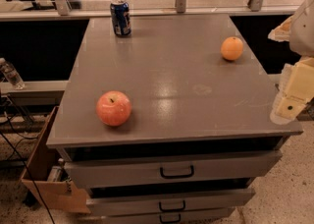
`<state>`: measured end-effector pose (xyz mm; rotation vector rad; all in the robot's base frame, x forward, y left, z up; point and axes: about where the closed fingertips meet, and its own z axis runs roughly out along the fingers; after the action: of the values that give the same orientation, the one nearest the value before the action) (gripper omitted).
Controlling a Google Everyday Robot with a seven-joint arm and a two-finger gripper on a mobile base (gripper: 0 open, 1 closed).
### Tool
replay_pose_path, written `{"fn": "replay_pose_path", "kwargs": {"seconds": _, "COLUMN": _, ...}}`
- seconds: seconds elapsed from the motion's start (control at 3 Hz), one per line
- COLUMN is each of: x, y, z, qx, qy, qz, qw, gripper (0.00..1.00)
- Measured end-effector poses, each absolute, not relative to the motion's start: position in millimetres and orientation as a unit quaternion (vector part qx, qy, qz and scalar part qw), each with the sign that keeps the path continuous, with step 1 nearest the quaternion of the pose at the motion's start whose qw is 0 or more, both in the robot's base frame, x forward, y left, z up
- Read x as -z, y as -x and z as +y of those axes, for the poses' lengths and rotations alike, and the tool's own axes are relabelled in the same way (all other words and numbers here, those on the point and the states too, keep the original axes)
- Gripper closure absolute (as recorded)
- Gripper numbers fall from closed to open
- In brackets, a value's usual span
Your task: Move orange near apple
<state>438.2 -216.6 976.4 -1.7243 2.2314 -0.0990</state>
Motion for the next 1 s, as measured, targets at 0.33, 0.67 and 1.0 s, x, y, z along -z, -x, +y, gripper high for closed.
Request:
{"fn": "replay_pose_path", "kwargs": {"seconds": 0.33, "x": -976.4, "y": -438.2, "z": -216.6, "qx": 0.035, "qy": 0.603, "qz": 0.781, "qw": 0.159, "gripper": 0.00}}
{"fn": "replay_pose_path", "kwargs": {"seconds": 0.67, "x": -975.1, "y": -465.1, "z": -225.4, "qx": 0.030, "qy": 0.600, "qz": 0.778, "qw": 0.185, "gripper": 0.00}}
{"fn": "replay_pose_path", "kwargs": {"seconds": 1.0, "x": -974.0, "y": -513.5, "z": -243.0, "qx": 0.014, "qy": 0.590, "qz": 0.770, "qw": 0.241, "gripper": 0.00}}
